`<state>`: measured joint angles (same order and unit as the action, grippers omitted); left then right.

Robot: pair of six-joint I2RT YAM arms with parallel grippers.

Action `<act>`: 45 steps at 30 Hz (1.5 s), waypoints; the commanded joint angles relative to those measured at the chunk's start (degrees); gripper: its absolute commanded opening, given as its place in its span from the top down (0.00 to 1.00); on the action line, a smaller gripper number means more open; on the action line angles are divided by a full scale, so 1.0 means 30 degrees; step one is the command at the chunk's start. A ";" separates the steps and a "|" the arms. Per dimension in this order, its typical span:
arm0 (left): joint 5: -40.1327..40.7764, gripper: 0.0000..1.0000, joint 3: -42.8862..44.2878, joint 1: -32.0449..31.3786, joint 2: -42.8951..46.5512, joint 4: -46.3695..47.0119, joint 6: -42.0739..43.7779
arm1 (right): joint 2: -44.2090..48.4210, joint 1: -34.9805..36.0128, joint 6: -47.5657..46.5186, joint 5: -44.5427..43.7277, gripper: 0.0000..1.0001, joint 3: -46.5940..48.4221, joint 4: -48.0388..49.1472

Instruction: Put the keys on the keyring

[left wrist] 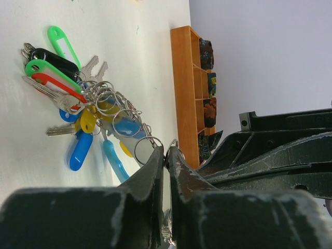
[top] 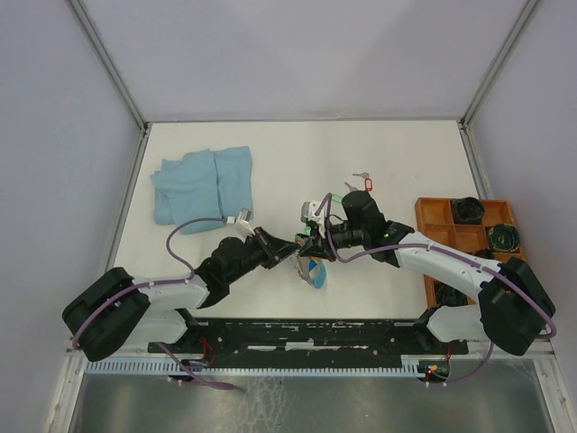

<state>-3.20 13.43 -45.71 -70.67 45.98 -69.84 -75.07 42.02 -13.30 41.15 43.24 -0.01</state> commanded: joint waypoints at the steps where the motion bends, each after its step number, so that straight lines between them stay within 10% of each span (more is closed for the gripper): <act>1: 0.0115 0.92 0.0407 0.0040 0.0639 0.1050 0.0039 | 0.0160 0.0091 -0.0220 0.0585 0.98 0.0273 0.0376; 15: 0.1469 0.97 -0.0960 0.0060 0.2586 0.4126 0.7667 | 0.1498 -0.0159 0.1376 -0.1725 0.58 0.1460 -0.2830; 45: -0.1306 0.97 -0.1078 0.0171 0.2157 0.7641 1.4441 | -0.1514 -0.1897 0.6724 0.0614 0.56 0.1245 0.4279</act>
<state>-6.39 8.29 -45.43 -64.14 61.91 -29.41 -80.05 36.56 4.67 37.30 46.28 5.15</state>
